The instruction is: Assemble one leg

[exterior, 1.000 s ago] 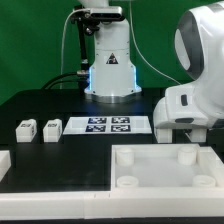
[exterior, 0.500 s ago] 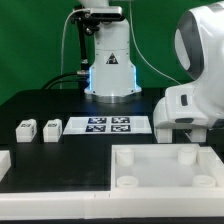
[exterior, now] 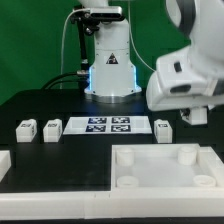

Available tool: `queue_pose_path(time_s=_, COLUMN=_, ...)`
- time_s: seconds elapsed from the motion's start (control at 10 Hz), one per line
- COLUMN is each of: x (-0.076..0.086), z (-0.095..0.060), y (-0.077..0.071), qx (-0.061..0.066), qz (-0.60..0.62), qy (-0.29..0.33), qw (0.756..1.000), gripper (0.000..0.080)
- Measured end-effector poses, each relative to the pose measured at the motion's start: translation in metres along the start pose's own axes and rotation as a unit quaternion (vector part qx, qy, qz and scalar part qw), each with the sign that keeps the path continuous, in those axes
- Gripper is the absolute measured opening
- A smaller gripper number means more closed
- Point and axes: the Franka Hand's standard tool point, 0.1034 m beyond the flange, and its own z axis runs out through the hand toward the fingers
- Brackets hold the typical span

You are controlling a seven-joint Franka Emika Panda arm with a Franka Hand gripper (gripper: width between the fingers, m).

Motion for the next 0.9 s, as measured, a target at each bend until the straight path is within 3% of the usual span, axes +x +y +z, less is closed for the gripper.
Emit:
queue_pose_path(time_s=0.2, x=-0.003, z=-0.045, y=0.006, qx=0.000, qz=0.002, qy=0.093, qw=0.996, gripper=0.0291)
queue_pose_path(time_s=0.3, x=0.000, z=-0.055, y=0.001, qx=0.001, qz=0.006, qy=0.155, qw=0.988, gripper=0.0291)
queue_pose_path(time_s=0.7, x=0.007, z=-0.058, y=0.002, qx=0.004, qz=-0.007, qy=0.330, qw=0.944, gripper=0.0291)
queue_pose_path(time_s=0.9, x=0.038, z=-0.098, y=0.012, qx=0.004, qz=-0.021, qy=0.414, qw=0.910, gripper=0.0291)
